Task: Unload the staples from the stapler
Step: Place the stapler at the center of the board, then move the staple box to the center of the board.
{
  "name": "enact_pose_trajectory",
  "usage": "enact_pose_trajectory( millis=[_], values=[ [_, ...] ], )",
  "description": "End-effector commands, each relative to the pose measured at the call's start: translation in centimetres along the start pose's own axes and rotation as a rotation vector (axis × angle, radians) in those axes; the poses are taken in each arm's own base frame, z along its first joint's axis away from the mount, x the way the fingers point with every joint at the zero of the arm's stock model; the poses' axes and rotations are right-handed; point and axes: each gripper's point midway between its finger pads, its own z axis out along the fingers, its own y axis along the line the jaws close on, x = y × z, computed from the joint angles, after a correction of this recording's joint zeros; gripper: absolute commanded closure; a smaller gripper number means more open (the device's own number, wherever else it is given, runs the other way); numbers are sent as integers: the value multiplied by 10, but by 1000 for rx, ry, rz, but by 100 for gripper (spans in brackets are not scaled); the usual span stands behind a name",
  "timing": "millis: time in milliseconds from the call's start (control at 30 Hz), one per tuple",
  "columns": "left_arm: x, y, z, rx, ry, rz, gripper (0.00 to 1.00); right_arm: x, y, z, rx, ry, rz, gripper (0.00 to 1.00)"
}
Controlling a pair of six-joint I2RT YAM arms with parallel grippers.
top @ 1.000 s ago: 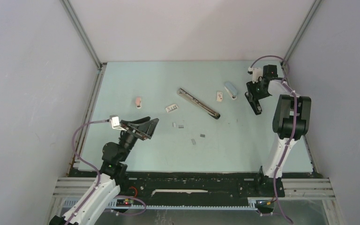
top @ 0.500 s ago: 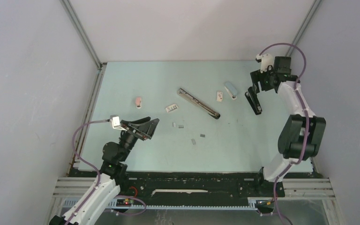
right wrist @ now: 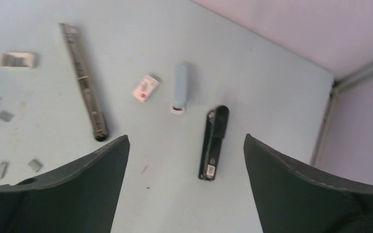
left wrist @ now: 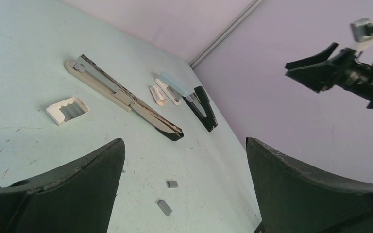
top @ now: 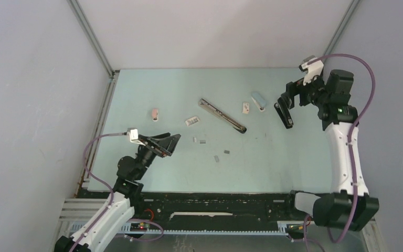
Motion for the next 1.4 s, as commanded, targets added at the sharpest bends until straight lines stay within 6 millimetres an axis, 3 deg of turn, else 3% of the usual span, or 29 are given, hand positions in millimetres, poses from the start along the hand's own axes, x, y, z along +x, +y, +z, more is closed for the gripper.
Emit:
enact_pose_trajectory(
  millis=[0, 167, 433, 567, 800, 1367],
  values=[
    [-5, -1, 2, 2, -13, 11, 0, -23, 54, -21, -233, -132, 69, 1],
    [-1, -1, 2, 7, 5, 6, 0, -13, 106, -26, -551, -110, 208, 0],
    [10, 0, 5, 12, 67, 9, 0, -2, 161, -34, -771, -151, 196, 0],
    [17, 1, 7, 7, 108, 0, 0, 4, 179, -34, -827, -146, 178, 0],
    [22, 7, 14, -26, 152, -13, 0, 15, 198, -30, -885, -115, 162, 0],
    [32, 22, 23, -136, 259, 15, 1, 23, 210, -31, -948, -91, 161, 0]
  ],
)
